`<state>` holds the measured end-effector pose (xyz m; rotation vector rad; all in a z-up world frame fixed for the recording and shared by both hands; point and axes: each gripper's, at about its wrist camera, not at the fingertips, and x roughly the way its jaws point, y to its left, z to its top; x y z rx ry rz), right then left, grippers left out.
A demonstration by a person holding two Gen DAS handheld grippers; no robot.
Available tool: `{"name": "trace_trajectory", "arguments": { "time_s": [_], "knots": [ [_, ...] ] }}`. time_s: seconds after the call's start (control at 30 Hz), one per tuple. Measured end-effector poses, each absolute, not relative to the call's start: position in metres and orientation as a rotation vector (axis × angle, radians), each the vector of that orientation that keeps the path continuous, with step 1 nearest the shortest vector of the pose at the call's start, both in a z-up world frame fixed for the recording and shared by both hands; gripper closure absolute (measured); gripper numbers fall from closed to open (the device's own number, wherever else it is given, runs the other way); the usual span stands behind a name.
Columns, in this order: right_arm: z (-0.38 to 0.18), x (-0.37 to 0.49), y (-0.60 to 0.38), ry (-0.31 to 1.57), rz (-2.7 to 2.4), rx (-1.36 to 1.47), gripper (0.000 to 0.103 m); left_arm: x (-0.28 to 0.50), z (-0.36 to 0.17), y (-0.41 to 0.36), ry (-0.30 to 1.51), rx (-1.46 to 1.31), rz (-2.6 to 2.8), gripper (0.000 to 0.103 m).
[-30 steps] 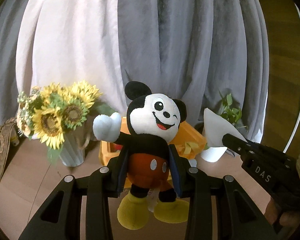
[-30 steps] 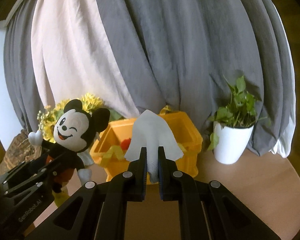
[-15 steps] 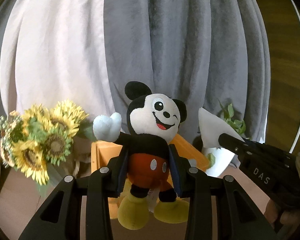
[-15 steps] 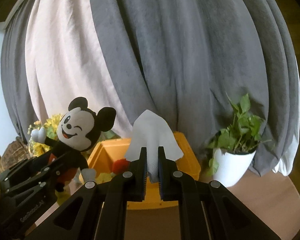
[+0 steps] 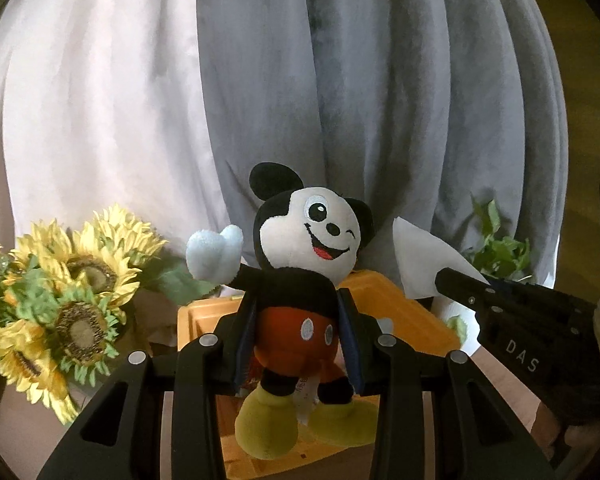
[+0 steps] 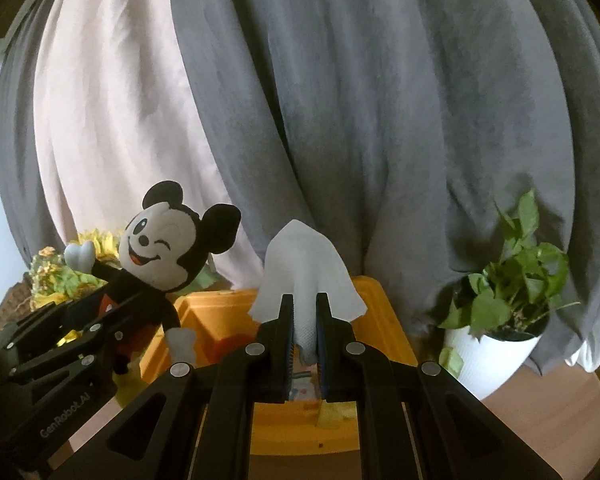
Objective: Organize soft objects
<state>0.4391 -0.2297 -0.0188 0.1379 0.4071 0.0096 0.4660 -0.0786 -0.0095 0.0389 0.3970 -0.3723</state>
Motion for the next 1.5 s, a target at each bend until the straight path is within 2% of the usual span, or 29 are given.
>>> {"name": "trace_trajectory", "arguments": {
  "time_s": [0.63,0.7,0.73,0.77,0.8,0.87,1.03,1.5],
  "knots": [
    [-0.079,0.514,-0.236,0.568,0.028,0.149,0.093,0.533,-0.063,-0.095,0.557,0.091,-0.398,0.063],
    [-0.083,0.519,-0.237,0.579,0.025,0.149,0.092,0.534,-0.064,-0.095,0.553,0.085,-0.396,0.061],
    [-0.085,0.521,-0.237,0.585,0.028,0.151,0.092,0.535,-0.064,-0.096,0.550,0.087,-0.397,0.057],
    [-0.086,0.522,-0.240,0.590,0.029,0.154,0.088,0.534,-0.064,-0.096,0.542,0.089,-0.392,0.052],
    [-0.088,0.523,-0.241,0.597,0.031,0.160,0.076,0.533,-0.063,-0.096,0.535,0.090,-0.385,0.050],
    [-0.088,0.523,-0.244,0.601,0.023,0.177,0.060,0.534,-0.064,-0.094,0.534,0.093,-0.376,0.050],
    [-0.087,0.520,-0.244,0.599,-0.002,0.169,0.060,0.525,-0.056,-0.086,0.524,0.066,-0.341,0.050],
    [-0.046,0.450,-0.228,0.518,-0.035,0.139,0.060,0.441,-0.015,-0.058,0.436,0.055,-0.222,0.038]
  ]
}}
